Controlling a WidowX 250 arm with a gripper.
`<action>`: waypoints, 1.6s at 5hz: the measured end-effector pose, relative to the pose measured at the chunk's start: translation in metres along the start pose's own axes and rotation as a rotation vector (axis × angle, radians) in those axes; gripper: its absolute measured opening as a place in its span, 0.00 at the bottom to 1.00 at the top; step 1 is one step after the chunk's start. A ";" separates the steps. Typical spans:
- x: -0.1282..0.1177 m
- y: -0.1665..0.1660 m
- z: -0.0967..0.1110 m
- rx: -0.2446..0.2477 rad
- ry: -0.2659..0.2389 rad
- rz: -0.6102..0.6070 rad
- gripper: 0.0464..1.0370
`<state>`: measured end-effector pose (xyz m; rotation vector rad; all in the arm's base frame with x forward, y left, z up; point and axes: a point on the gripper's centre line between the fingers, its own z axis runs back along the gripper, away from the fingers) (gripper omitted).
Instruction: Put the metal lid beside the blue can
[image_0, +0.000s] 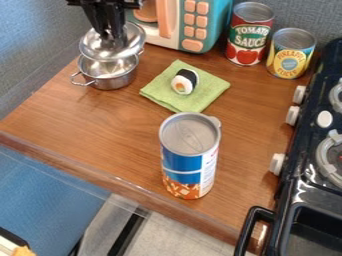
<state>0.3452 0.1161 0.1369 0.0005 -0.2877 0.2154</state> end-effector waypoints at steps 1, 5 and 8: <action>-0.030 -0.027 -0.003 -0.007 0.030 -0.054 0.25; -0.093 -0.041 -0.044 -0.011 0.137 -0.036 0.24; -0.098 -0.032 -0.052 -0.005 0.131 -0.038 0.89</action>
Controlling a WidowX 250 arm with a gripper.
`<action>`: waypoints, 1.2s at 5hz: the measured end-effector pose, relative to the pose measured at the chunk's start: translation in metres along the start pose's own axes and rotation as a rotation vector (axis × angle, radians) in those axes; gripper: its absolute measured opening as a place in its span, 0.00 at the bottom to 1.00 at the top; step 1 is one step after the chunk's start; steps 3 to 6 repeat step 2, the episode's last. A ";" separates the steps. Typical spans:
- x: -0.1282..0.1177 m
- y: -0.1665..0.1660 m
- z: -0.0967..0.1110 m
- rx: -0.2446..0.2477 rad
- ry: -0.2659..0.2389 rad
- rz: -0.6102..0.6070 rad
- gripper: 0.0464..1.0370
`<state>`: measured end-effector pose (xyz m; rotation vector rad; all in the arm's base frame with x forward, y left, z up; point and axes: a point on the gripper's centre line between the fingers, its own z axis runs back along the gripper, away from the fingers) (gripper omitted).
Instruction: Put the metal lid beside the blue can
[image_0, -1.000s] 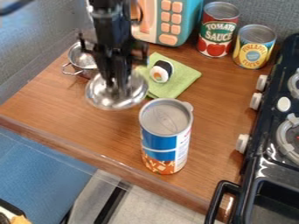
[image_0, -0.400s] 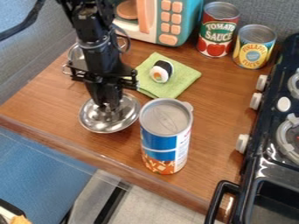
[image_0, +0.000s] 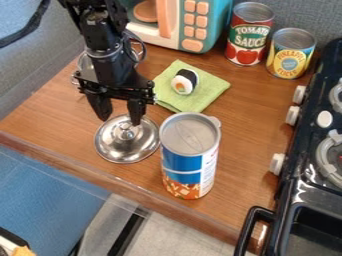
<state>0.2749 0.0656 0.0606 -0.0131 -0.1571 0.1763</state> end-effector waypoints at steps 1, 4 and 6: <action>0.000 -0.002 0.006 0.004 -0.019 -0.027 0.97; -0.001 -0.003 0.012 0.006 -0.033 -0.039 0.97; -0.001 -0.003 0.012 0.006 -0.033 -0.039 0.97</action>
